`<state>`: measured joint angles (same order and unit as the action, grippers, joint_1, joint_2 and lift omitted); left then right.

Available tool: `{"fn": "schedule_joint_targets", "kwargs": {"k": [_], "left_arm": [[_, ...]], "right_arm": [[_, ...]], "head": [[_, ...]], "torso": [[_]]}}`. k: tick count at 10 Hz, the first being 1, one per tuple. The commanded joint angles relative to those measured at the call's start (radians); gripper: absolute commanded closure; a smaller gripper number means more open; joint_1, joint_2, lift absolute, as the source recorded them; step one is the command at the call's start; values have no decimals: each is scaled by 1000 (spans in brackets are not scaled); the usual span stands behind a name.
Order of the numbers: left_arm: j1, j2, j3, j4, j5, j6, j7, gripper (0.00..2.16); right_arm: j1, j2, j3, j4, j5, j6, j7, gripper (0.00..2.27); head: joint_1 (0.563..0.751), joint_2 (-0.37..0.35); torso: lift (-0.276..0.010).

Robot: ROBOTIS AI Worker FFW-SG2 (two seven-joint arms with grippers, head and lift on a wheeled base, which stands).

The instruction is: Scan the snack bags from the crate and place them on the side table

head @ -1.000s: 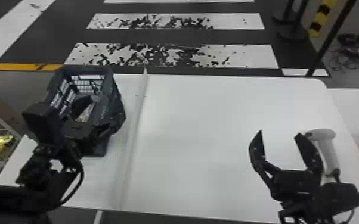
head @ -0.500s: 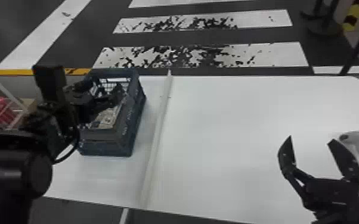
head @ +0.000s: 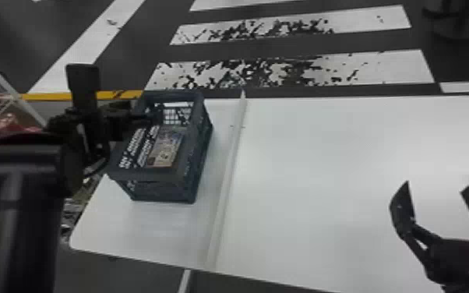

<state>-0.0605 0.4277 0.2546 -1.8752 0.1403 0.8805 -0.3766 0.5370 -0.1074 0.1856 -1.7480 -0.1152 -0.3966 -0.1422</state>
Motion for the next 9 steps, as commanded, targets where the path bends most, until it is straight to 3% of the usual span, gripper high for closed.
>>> {"fn": "schedule_joint_targets", "kwargs": {"k": [1,4,9], "left_arm": [[-35,26,-15,61,-45,2,-33,140],[-99,45,-78,191,-116,2,-85,140],[-122,65,-132,324,-203,-1,-150,140]], "right_arm": [[0,0,0,2,0,0,1,43],[-5,0,2,10,0,3,3,43],[-48,-15,28,38,-6,43,10,43]], "head": [[695,268],[695,286],[695,314]], "torso": [[-81],[-81],[-81]]}}
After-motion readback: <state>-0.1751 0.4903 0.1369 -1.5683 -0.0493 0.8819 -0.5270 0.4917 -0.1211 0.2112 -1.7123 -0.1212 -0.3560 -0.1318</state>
